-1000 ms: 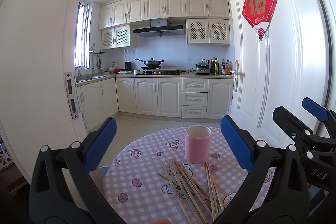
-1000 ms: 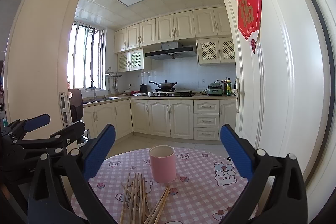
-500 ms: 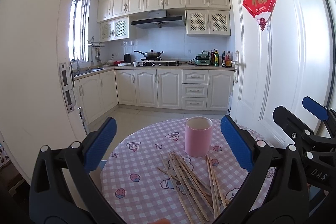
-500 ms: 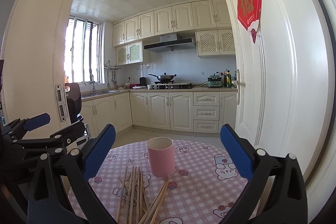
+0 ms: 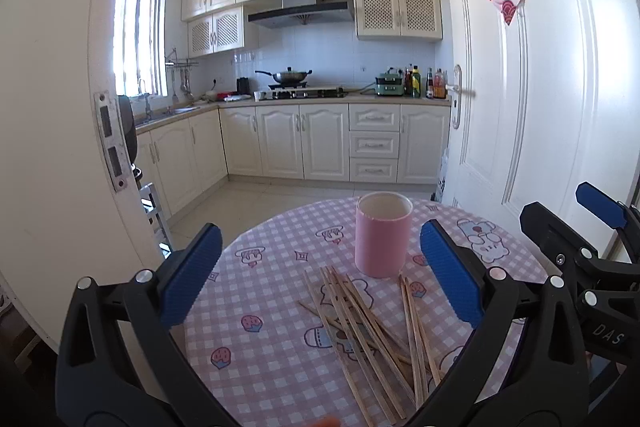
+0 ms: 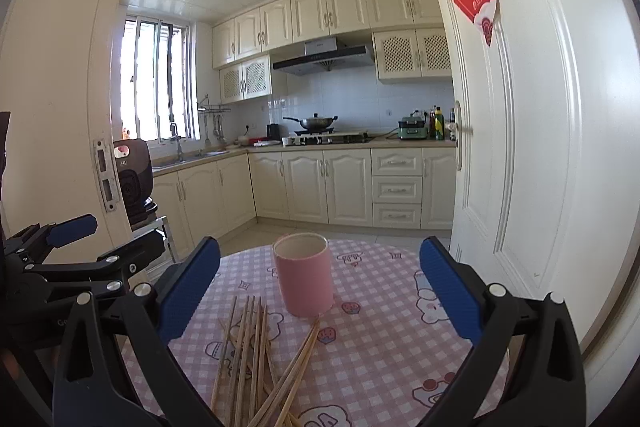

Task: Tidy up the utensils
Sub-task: 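Lower both tools to the chopsticks and close the right tool on one chopstick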

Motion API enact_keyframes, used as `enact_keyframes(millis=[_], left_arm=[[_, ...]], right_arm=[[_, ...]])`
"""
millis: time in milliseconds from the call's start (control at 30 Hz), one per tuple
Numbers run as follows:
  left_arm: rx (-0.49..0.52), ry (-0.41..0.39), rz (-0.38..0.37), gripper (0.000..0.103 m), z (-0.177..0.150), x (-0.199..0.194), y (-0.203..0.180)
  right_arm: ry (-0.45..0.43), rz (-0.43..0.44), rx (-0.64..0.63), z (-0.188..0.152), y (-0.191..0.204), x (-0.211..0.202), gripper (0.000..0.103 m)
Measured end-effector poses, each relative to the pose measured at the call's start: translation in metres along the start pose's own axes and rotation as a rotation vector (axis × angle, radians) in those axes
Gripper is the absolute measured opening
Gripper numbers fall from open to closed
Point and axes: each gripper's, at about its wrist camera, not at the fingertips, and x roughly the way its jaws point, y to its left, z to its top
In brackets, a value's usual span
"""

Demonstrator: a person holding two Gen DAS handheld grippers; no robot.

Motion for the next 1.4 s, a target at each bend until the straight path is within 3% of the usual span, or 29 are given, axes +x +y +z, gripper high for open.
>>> enact_keyframes(millis=[167, 333, 500, 600, 667, 867, 1033, 1400], left_arm=[[-0.014, 0.171, -0.048, 0.097, -0.016, 0.042, 0.001], [-0.015, 0.350, -0.068, 0.095, -0.041, 0.086, 0.000], [-0.053, 0.516, -0.097, 0.071, -0.067, 0.120, 0.009], [-0.083, 0.589, -0.124, 0.057, -0.080, 0.133, 0.013], [-0.101, 0.631, -0.128, 0.056, -0.088, 0.141, 0.017], [-0.143, 0.668, -0.083, 0.048, -0.094, 0.157, 0.032], [-0.163, 0.695, -0.091, 0.038, -0.092, 0.179, 0.034], [-0.131, 0.707, -0.074, 0.027, -0.087, 0.200, 0.030]], right_arm=[[0.203, 0.021, 0.062, -0.019, -0.016, 0.037, 0.096], [0.343, 0.010, 0.078, -0.044, -0.025, 0.061, 0.095], [0.466, 0.044, 0.096, -0.064, -0.032, 0.082, 0.070], [0.527, 0.073, 0.109, -0.078, -0.031, 0.094, 0.062], [0.555, 0.083, 0.115, -0.082, -0.032, 0.099, 0.062], [0.579, 0.102, 0.123, -0.086, -0.035, 0.105, 0.062], [0.614, 0.075, 0.101, -0.087, -0.036, 0.120, 0.062], [0.729, 0.074, 0.048, -0.098, -0.026, 0.152, 0.052]])
